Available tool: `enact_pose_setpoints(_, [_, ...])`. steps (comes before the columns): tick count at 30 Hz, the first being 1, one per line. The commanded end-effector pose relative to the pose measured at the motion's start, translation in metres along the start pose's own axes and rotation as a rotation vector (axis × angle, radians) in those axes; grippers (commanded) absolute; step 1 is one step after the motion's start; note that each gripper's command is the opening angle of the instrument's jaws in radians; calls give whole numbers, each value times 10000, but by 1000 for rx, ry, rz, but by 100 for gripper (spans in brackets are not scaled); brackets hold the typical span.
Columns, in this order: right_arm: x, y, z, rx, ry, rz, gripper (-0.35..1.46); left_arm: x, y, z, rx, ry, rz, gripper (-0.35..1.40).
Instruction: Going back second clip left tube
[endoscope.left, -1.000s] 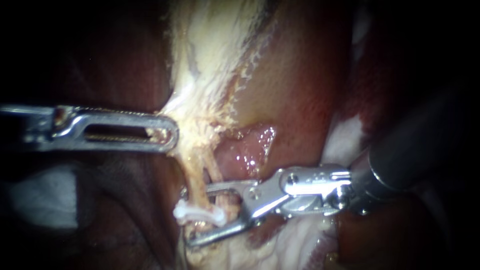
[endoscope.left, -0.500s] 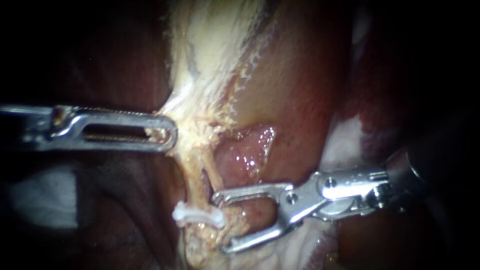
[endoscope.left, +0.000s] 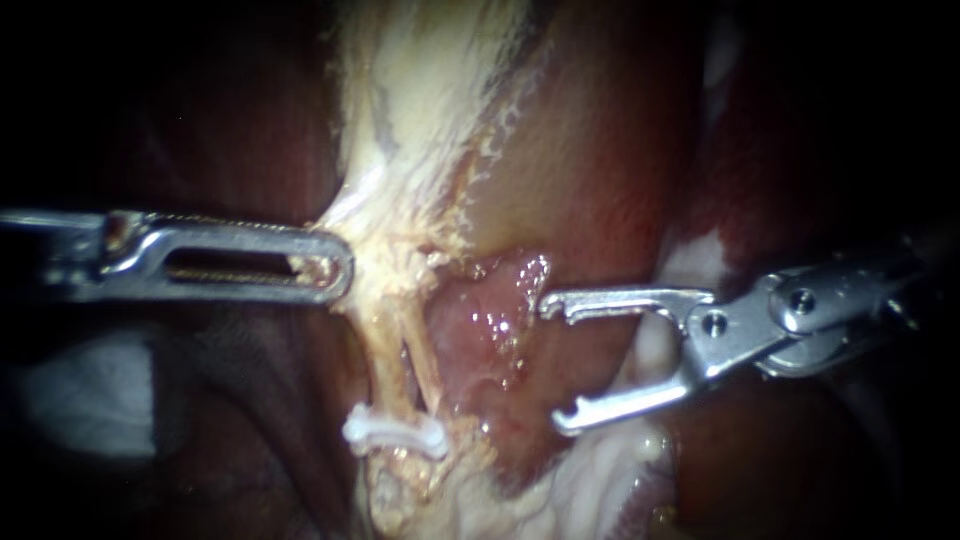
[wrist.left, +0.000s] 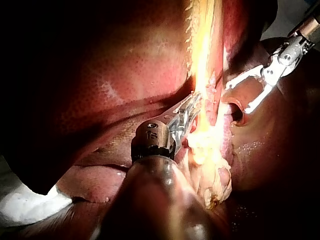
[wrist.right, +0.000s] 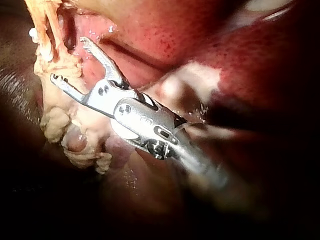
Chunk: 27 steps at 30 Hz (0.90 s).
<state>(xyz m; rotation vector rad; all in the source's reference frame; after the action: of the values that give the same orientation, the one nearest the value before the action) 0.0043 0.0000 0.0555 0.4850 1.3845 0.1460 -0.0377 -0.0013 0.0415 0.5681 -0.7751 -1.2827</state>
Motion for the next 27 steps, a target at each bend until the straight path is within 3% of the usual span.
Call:
enact_pose_setpoints(1, [3,-1,-5,2,3,-3,60,0,1,1,0,0,0,-35])
enact_pose_setpoints(8, [14,-2,-24,7,17,-37,58,4,8,10,-2,-3,4,-35])
enact_pose_setpoints(17, [12,0,-25,5,19,-54,58,18,18,52,-11,-13,12,-35])
enact_pose_setpoints(27, [12,2,-24,3,19,-53,59,17,17,84,-6,-8,12,-35])
